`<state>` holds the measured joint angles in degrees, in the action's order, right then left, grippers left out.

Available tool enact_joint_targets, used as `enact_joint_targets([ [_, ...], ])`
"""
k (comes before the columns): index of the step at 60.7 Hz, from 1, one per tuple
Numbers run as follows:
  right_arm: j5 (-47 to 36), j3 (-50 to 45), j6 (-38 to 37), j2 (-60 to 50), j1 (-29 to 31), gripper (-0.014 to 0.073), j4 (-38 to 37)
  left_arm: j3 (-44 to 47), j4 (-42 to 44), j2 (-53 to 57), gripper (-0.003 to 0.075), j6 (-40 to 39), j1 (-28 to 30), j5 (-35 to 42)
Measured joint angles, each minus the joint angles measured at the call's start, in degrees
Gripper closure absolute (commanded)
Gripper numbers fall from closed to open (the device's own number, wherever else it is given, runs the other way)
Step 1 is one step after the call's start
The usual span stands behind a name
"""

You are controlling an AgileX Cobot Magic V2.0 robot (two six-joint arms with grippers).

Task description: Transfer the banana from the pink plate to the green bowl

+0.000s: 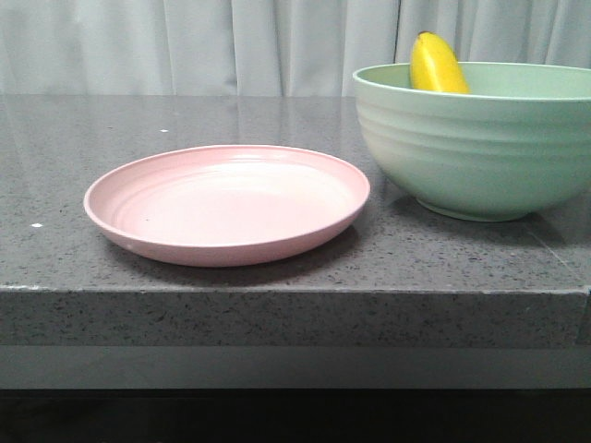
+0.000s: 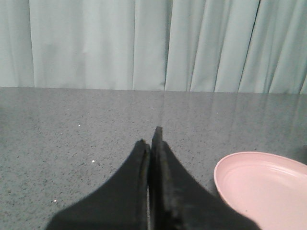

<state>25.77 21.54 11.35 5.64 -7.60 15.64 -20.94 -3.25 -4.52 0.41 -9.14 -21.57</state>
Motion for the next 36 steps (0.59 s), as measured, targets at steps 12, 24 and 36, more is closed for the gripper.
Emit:
enact_joint_targets([
  [12,-0.13,0.0,0.0,0.0,0.0,0.0652,0.11,8.23,1.0,4.84,0.0741,0.0,3.04,-0.19],
  [24,-0.13,0.0,0.0,0.0,0.0,0.0652,0.13,16.8,1.58,4.84,0.0741,0.0,5.07,0.99],
  [36,-0.13,0.0,0.0,0.0,0.0,0.0652,0.13,21.32,1.98,4.84,0.0741,0.0,5.27,6.92],
])
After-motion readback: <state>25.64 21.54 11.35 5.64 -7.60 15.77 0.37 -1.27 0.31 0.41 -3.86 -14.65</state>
